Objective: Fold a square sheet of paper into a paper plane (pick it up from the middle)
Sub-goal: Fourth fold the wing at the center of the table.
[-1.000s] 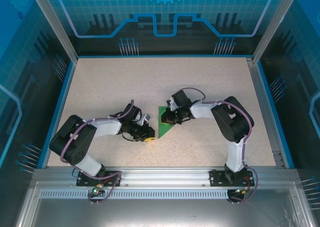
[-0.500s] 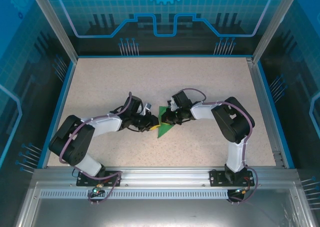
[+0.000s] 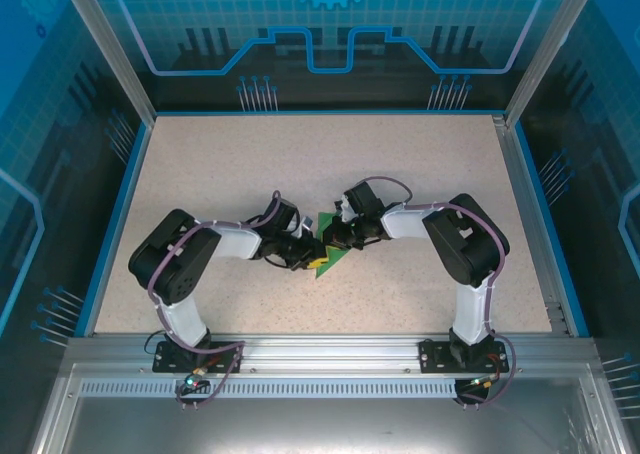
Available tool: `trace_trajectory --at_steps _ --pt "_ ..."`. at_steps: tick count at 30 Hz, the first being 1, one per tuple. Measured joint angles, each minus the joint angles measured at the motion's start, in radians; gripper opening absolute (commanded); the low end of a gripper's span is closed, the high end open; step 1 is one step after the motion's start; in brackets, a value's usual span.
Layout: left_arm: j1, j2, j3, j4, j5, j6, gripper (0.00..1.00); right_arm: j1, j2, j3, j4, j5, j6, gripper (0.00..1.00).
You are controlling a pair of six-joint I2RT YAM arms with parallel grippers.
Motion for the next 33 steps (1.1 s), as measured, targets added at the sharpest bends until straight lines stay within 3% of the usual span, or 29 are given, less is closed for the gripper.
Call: trace_trajectory --at_steps 10,24,33 --pt "-0.005 -0.006 -0.021 0.010 -0.009 0.041 0.15 0.000 0.000 0.002 -0.006 0.002 -0.007 0.08" --pt "-0.046 -0.153 0.003 -0.189 -0.047 0.114 0.22 0.000 0.001 0.004 -0.008 0.002 -0.007 0.07" --pt "-0.122 -0.126 0.100 -0.297 -0.118 0.183 0.18 -0.001 0.003 0.008 -0.016 0.001 -0.007 0.07"
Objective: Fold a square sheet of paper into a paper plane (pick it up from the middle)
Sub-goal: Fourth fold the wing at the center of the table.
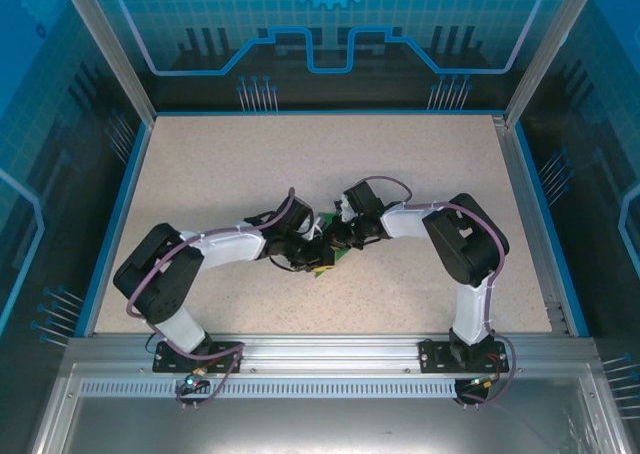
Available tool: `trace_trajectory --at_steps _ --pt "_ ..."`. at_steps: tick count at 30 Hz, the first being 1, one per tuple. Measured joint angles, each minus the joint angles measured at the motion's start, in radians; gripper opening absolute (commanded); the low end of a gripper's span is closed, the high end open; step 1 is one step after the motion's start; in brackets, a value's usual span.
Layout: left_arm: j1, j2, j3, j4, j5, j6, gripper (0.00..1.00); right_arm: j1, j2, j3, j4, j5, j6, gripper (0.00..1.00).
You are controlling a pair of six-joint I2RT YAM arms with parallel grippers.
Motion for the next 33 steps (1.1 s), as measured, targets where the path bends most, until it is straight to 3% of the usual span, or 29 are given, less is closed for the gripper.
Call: trace_trajectory --at_steps 11,33 --pt "0.012 0.025 -0.003 -0.019 -0.094 0.000 0.14 0.000 0.000 0.000 0.000 -0.001 0.000 0.07" --pt "0.036 0.036 -0.074 0.030 -0.108 0.008 0.12 0.000 0.002 0.002 -0.003 -0.002 -0.003 0.07"
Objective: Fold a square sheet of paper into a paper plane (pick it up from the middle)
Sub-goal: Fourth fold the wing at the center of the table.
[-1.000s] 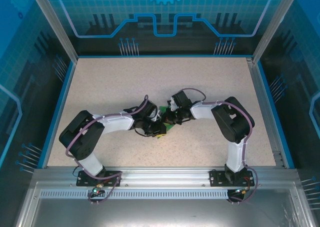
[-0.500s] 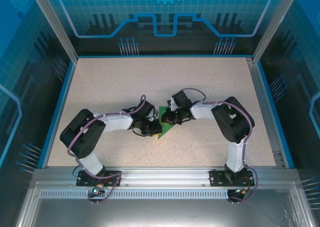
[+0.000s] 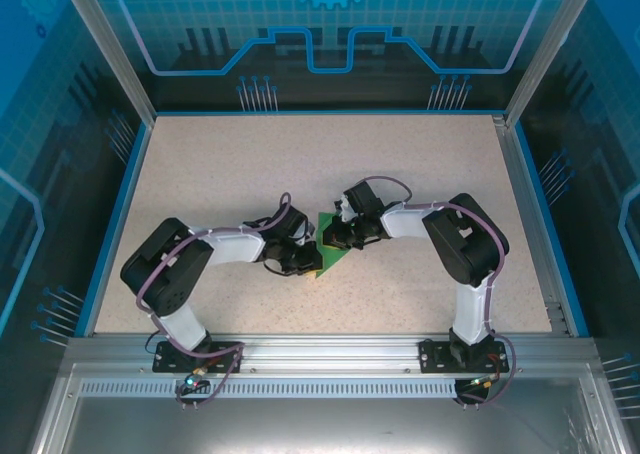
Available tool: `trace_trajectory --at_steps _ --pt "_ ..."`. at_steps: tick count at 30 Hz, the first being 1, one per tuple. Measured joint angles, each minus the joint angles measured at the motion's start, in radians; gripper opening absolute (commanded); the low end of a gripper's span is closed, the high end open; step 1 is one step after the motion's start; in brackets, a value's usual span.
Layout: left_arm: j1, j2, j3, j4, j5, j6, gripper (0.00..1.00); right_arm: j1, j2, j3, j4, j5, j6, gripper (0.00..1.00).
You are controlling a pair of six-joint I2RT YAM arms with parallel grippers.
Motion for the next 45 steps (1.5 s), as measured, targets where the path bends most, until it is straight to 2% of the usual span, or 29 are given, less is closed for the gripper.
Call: trace_trajectory --at_steps 12,18,30,35,45 --pt "0.001 -0.099 -0.048 -0.096 -0.016 0.018 0.12 0.000 0.002 0.007 -0.012 0.000 0.000 0.07" --pt "0.001 -0.158 -0.046 -0.057 -0.013 -0.028 0.14 0.000 0.002 0.007 -0.011 0.000 0.003 0.07" --pt "0.001 -0.018 0.000 0.061 0.055 -0.087 0.14 0.000 0.002 0.006 -0.011 0.000 0.003 0.07" --pt "0.001 -0.017 -0.007 0.027 0.056 -0.075 0.13 0.000 0.002 0.006 -0.011 0.000 0.003 0.07" --pt "0.000 -0.054 -0.021 -0.111 -0.011 -0.007 0.12 -0.001 0.004 0.007 -0.012 -0.001 0.003 0.07"
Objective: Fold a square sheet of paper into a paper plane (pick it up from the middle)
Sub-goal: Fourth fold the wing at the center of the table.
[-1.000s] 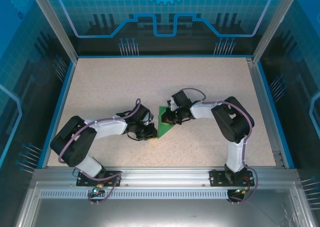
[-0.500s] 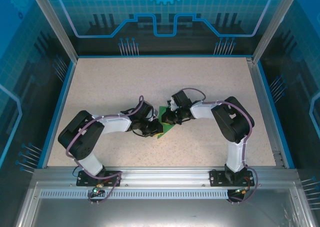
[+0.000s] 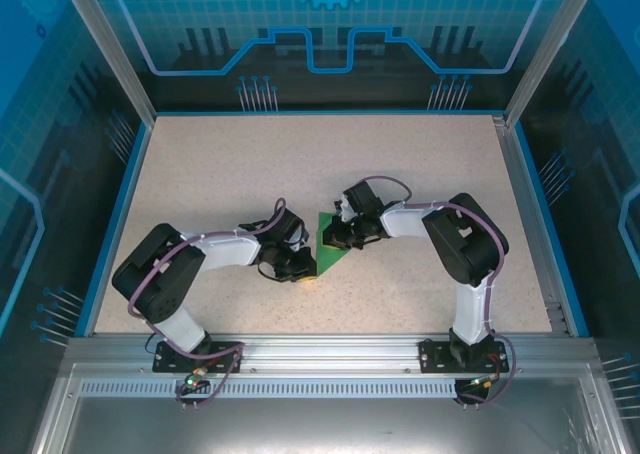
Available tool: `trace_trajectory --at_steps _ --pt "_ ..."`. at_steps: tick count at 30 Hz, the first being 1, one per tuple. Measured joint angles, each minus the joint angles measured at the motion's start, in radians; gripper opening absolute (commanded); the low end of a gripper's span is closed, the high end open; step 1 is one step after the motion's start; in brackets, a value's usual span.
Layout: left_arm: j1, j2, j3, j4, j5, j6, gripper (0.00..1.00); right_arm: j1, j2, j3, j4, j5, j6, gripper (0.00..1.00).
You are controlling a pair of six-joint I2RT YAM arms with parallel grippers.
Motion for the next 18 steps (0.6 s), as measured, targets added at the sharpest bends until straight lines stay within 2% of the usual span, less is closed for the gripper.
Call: trace_trajectory --at_steps 11,18 --pt "0.000 -0.144 -0.020 -0.037 -0.042 -0.027 0.15 -0.001 0.000 -0.003 0.007 -0.006 0.007 0.08" --pt "0.000 -0.090 0.033 0.060 -0.033 -0.090 0.15 -0.001 0.000 -0.004 0.009 -0.006 0.008 0.08"
